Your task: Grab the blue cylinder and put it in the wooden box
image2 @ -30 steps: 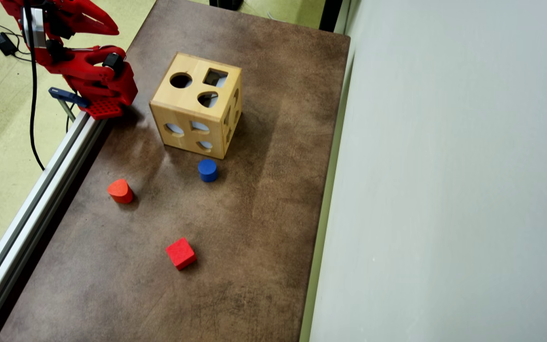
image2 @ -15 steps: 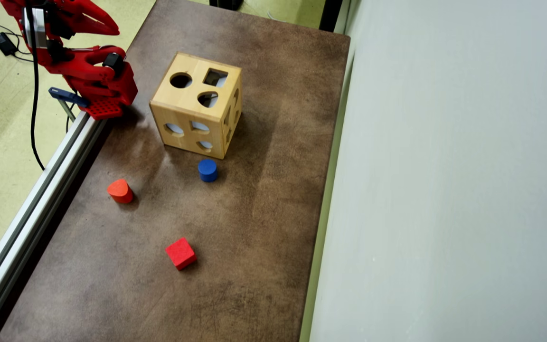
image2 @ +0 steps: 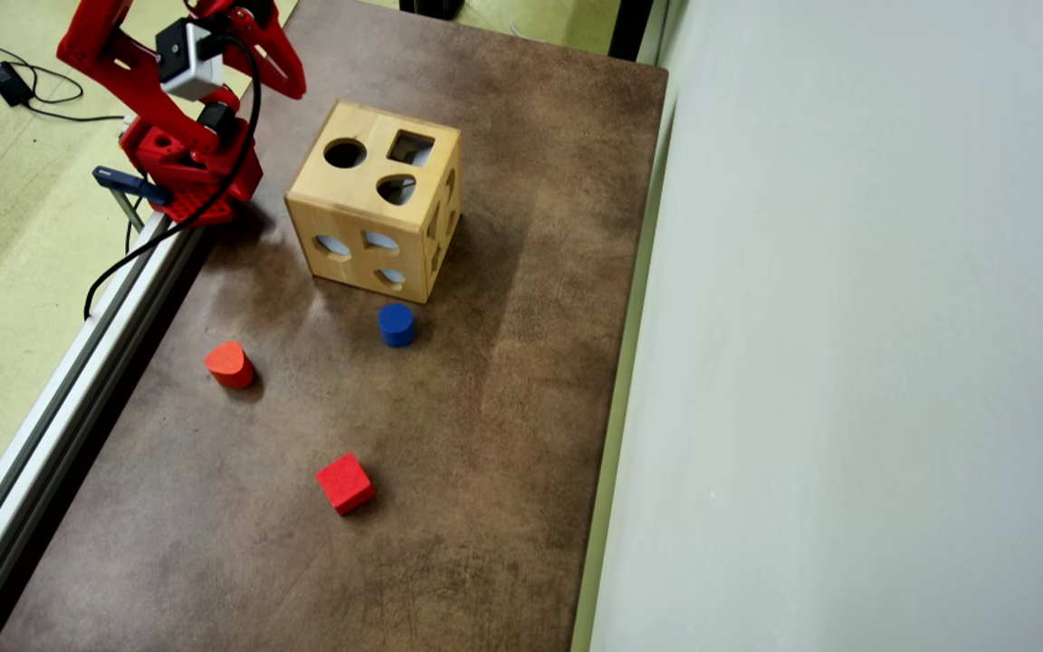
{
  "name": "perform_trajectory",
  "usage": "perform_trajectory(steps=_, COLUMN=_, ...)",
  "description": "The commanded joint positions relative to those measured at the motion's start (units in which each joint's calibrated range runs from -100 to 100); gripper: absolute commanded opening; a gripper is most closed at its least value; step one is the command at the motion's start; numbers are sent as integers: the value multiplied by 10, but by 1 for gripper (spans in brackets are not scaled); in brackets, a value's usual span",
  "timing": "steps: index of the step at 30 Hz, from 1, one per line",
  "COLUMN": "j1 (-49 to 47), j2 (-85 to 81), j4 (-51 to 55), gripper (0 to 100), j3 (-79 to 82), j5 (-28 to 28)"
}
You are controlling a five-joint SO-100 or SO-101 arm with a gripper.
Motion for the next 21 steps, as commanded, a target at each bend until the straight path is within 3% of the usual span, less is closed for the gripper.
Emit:
perform_trajectory(steps=1, j1=70, j2=99, j4=-59, gripper=3, j3=-25, j5=4)
perform_trajectory(steps=8, j1=183, j2=274, j4=-93, gripper=3, j3=-25, j5=6)
perform_trajectory(steps=21, j1=185, j2=451, j4=-184, gripper=3, j3=-21, j5=38)
